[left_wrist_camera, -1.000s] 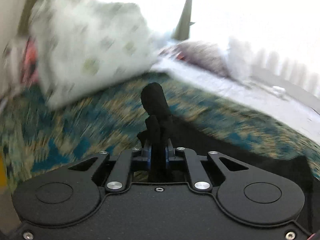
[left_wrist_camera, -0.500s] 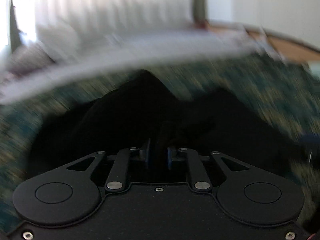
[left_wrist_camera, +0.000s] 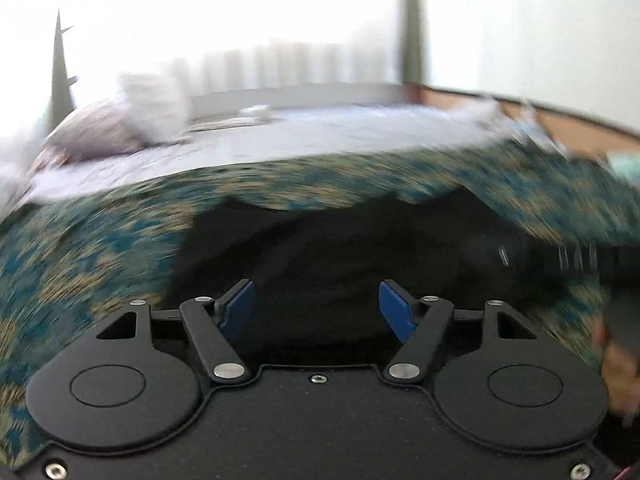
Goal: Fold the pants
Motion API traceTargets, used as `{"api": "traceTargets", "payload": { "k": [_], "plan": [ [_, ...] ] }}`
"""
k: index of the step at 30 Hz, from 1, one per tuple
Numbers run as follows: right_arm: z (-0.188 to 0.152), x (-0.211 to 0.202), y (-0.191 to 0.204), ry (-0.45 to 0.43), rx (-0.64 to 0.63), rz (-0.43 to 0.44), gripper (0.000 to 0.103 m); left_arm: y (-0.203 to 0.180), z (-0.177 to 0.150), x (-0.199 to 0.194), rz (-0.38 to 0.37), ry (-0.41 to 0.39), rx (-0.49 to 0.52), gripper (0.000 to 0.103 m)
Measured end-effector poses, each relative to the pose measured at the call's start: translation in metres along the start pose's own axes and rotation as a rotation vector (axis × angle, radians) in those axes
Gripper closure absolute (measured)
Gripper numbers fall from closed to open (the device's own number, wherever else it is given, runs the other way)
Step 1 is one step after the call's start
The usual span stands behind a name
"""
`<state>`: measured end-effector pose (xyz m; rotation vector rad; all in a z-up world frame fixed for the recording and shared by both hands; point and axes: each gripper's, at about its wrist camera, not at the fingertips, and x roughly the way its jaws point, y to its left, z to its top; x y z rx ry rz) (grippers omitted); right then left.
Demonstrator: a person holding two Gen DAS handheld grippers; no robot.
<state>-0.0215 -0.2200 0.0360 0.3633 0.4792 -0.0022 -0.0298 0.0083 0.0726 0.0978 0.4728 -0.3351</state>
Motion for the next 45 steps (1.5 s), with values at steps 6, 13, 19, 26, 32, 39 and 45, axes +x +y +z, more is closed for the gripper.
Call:
{"api": "traceTargets", "payload": {
  "k": [6,13,19,26,32,39,45],
  "plan": [
    [-0.001,0.037,0.031,0.044,-0.058,-0.136,0.008,0.062,-0.004,0.013,0.156,0.048,-0.165,0.059],
    [0.011,0.066,0.035,0.088,-0.022,-0.185,0.034,0.074,-0.021,0.027,0.17,0.083,-0.185,0.063],
    [0.021,0.056,0.024,0.094,0.019,-0.133,0.056,0.07,-0.021,0.027,0.149,0.066,-0.193,0.066],
    [0.006,0.043,0.025,0.133,0.042,0.0,0.023,0.067,-0.029,0.036,0.168,0.107,-0.151,0.065],
    [0.008,0.069,0.042,0.119,-0.016,-0.09,0.03,0.062,-0.031,0.037,0.181,0.105,-0.119,0.065],
    [0.016,0.084,0.063,0.135,-0.138,-0.136,0.065,0.059,-0.026,0.036,0.182,0.111,-0.102,0.064],
    [0.045,0.042,0.075,-0.064,-0.237,-0.176,0.078,0.056,-0.003,0.016,0.123,0.047,-0.129,0.059]
  ]
}}
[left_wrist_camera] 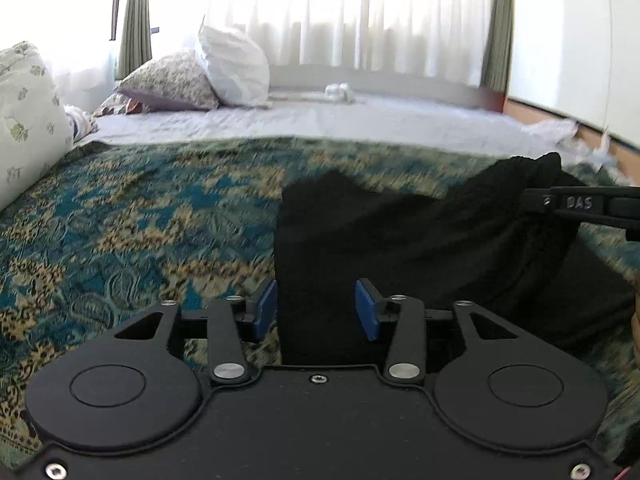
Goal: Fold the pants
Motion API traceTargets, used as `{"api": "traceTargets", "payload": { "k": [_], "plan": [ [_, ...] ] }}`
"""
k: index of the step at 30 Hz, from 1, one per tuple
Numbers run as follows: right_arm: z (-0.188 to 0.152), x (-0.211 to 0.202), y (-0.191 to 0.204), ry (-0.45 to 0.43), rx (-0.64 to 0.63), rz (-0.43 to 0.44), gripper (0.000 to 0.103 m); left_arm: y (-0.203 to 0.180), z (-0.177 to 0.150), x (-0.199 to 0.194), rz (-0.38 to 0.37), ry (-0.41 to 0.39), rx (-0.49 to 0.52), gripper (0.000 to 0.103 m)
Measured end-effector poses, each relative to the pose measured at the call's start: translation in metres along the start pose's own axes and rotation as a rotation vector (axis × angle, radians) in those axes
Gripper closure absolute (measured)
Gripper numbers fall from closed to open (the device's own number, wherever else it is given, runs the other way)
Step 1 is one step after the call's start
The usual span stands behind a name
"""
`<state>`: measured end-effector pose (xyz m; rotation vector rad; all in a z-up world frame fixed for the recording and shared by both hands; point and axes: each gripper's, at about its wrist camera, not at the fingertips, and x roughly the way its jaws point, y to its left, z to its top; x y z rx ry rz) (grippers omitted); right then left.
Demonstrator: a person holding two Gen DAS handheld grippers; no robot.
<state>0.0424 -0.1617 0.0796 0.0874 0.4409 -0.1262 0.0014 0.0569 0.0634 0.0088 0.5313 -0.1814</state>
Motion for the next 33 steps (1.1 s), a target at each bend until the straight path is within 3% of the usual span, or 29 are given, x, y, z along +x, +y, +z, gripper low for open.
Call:
{"api": "traceTargets", "payload": {
  "k": [3,9,27,33],
  "plan": [
    [-0.006,-0.015,-0.019,-0.043,0.021,-0.062,0.078,-0.009,0.001,-0.005,-0.028,-0.015,0.027,0.058],
    [-0.05,-0.001,-0.065,0.09,0.098,-0.159,0.077,-0.031,-0.016,0.009,-0.029,0.053,0.119,0.059],
    [-0.061,-0.015,-0.08,-0.007,0.123,-0.187,0.075,-0.034,-0.027,0.008,-0.049,0.05,0.124,0.058],
    [-0.063,-0.015,-0.1,-0.009,0.248,-0.178,0.075,-0.037,-0.028,0.005,-0.062,0.043,0.117,0.054]
  ]
}}
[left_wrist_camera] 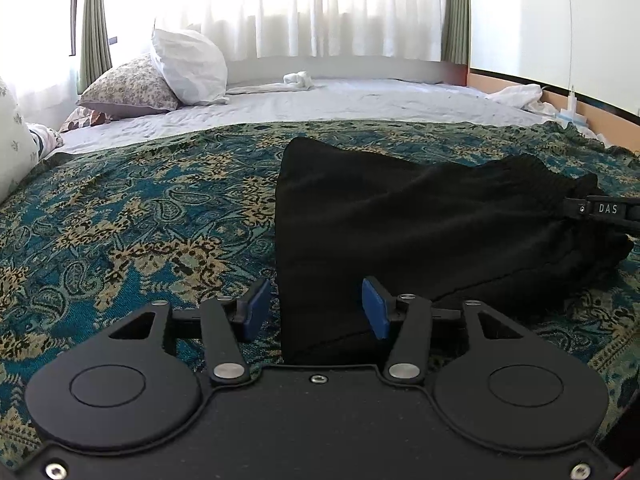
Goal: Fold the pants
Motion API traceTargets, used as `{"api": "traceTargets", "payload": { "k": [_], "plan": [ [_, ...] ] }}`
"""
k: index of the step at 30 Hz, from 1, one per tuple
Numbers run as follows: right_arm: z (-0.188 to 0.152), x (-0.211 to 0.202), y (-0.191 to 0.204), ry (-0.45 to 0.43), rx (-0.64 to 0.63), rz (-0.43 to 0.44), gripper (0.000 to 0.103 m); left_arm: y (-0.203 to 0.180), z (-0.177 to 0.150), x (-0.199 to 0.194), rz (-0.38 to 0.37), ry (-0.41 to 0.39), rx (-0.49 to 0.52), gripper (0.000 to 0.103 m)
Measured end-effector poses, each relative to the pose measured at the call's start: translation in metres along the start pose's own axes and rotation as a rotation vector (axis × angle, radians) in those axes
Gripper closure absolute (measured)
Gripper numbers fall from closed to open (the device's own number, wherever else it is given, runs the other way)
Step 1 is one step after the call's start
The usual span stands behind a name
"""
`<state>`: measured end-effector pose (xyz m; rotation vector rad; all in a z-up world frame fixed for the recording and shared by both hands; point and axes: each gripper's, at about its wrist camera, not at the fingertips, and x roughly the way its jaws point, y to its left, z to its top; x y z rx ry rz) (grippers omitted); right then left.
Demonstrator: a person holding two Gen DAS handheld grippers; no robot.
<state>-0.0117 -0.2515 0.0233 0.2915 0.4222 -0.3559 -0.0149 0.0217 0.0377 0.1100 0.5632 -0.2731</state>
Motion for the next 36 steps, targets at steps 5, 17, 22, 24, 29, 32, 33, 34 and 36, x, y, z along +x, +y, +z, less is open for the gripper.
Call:
{"api": "traceTargets", "payload": {
  "k": [5,17,22,24,29,32,33,34,36],
  "plan": [
    [-0.001,-0.002,-0.017,-0.013,0.116,0.024,0.07,-0.003,0.0,-0.001,-0.003,0.0,0.0,0.053],
    [-0.005,-0.016,-0.036,-0.114,0.203,-0.121,0.053,-0.005,-0.003,-0.008,0.01,0.003,0.031,0.051],
    [-0.001,-0.015,-0.036,-0.065,0.093,-0.235,0.07,-0.005,-0.005,-0.012,0.022,0.002,0.034,0.05],
    [0.002,-0.023,-0.035,-0.089,0.08,-0.249,0.07,-0.006,-0.005,-0.013,0.022,0.003,0.032,0.05],
    [0.004,-0.047,-0.01,-0.146,-0.034,-0.037,0.061,-0.008,-0.006,-0.013,0.013,0.004,0.027,0.053],
    [0.0,-0.048,0.017,-0.124,-0.125,0.094,0.057,-0.008,-0.007,-0.015,0.004,0.005,0.023,0.054],
    [-0.003,-0.047,0.027,-0.118,-0.155,0.118,0.057,-0.007,-0.008,-0.017,0.001,0.005,0.024,0.054],
    [-0.006,-0.045,0.036,-0.108,-0.186,0.139,0.057,-0.007,-0.009,-0.018,-0.001,0.005,0.024,0.054],
    [-0.015,-0.037,0.052,-0.056,-0.24,0.168,0.049,-0.005,-0.011,-0.022,-0.007,0.006,0.019,0.054]
  ]
}}
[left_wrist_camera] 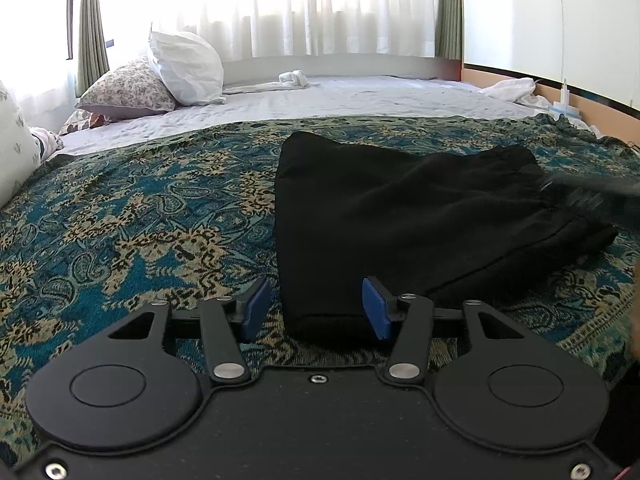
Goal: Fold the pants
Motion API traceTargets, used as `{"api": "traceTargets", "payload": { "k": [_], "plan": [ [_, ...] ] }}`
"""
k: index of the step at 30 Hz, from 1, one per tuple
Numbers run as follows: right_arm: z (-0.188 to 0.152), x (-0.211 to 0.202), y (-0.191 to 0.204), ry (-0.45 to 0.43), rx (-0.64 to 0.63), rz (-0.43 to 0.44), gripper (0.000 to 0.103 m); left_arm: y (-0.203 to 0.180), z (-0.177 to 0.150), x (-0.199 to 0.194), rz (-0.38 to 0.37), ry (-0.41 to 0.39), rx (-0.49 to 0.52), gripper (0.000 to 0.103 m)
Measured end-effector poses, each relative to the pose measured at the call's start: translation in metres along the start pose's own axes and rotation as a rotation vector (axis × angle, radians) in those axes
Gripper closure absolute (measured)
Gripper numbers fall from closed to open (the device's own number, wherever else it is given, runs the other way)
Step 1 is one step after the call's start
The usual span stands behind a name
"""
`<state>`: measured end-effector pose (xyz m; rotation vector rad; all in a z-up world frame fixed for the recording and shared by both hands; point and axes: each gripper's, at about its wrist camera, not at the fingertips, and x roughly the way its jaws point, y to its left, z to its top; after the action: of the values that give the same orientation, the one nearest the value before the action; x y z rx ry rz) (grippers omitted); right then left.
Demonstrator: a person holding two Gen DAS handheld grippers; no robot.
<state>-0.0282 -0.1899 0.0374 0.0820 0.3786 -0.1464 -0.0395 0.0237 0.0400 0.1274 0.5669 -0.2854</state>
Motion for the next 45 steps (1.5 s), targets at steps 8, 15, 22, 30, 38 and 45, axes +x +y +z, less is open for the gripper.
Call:
{"api": "traceTargets", "payload": {
  "k": [8,15,22,30,38,45],
  "plan": [
    [-0.01,0.031,0.016,0.156,-0.041,-0.044,0.045,0.003,-0.009,-0.009,-0.042,0.033,0.005,0.054],
    [-0.013,0.031,0.005,0.121,0.009,0.024,0.034,0.023,0.044,-0.007,-0.099,-0.067,-0.016,0.077],
    [-0.021,0.031,0.011,0.086,-0.023,0.015,0.034,0.024,0.099,0.089,-0.169,0.026,-0.037,0.084],
    [-0.025,0.033,0.008,0.058,-0.001,0.018,0.034,0.032,0.107,0.175,-0.026,0.077,-0.164,0.08],
    [-0.028,0.026,0.019,0.027,-0.047,-0.059,0.021,0.03,0.096,0.186,0.016,0.044,-0.156,0.079],
    [0.001,0.011,0.052,-0.071,-0.282,-0.077,0.013,0.023,0.093,0.184,0.037,0.031,-0.123,0.079]
  ]
}}
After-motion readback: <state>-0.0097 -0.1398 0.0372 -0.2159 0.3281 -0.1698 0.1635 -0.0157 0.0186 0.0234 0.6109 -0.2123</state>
